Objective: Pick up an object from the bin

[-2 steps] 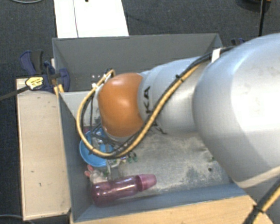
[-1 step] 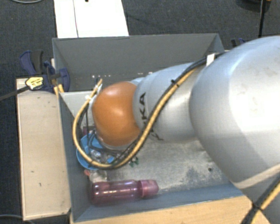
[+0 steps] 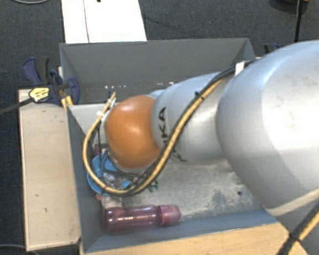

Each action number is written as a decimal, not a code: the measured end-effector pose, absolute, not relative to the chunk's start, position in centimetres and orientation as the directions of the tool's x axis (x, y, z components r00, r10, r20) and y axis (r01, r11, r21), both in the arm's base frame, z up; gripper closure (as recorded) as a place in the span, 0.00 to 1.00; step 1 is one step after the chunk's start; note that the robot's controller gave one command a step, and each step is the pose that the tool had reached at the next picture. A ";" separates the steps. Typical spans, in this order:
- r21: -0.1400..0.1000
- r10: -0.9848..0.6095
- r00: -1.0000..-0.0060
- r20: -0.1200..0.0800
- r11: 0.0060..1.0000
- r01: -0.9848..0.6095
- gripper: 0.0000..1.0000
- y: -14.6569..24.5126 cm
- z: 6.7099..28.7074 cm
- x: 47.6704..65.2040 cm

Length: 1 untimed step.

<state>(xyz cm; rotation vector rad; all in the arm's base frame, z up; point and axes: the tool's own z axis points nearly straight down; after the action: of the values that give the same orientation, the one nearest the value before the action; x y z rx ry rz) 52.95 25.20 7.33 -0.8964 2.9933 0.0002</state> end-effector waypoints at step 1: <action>-0.005 -0.549 -0.836 -0.014 0.836 -0.549 1.00 25.2 7.7 52.9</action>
Offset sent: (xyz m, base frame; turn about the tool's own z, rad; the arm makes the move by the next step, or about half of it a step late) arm 0.0000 0.0001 0.0224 0.0000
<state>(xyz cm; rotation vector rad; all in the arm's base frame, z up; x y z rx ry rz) 52.89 25.21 7.74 -0.8962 2.9957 -0.0015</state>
